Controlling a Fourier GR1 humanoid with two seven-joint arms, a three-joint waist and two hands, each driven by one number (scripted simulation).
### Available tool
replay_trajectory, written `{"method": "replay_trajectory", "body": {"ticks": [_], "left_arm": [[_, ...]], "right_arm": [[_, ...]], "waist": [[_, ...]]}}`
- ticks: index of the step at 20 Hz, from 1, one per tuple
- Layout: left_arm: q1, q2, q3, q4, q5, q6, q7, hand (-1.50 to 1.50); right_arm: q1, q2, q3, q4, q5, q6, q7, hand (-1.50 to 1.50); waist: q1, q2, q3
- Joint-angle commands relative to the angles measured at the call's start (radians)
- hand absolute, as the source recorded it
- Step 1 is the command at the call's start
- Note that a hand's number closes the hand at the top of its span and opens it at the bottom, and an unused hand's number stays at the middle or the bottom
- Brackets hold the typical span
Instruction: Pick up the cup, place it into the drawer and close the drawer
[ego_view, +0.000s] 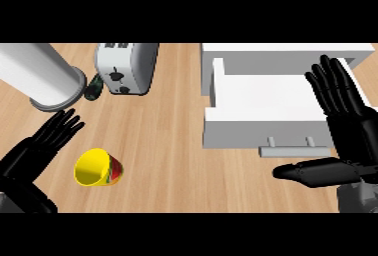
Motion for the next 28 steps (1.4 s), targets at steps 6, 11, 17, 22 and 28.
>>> {"method": "replay_trajectory", "body": {"ticks": [6, 11, 17, 22, 28], "left_arm": [[-0.032, 0.017, 0.0, 0.331, -0.284, -0.016, -0.317, -1.5], [-0.155, 0.041, -0.03, 0.599, -0.405, 0.042, -0.514, -1.5], [-0.233, -0.007, -0.083, 0.786, -0.479, 0.148, -0.658, -1.5], [-0.275, 0.002, -0.084, 0.895, -0.488, 0.168, -0.749, -1.5], [-0.306, -0.009, -0.106, 0.965, -0.51, 0.2, -0.817, -1.5]], "right_arm": [[-0.102, -0.03, -0.061, 0.068, -0.031, 0.017, 0.026, -1.5], [-0.07, -0.048, -0.069, -0.031, -0.069, 0.039, 0.077, -1.5], [-0.118, -0.032, -0.067, 0.104, -0.026, 0.023, 0.015, -1.5], [-0.083, -0.002, -0.021, 0.023, -0.016, 0.011, 0.043, -1.5], [-0.087, -0.031, -0.048, 0.04, -0.046, 0.048, 0.03, -1.5]], "waist": [[0.0, 0.0, 0.0], [-0.012, 0.001, -0.001], [-0.013, 0.007, -0.002], [-0.026, 0.009, -0.004], [-0.03, 0.011, -0.005]]}}
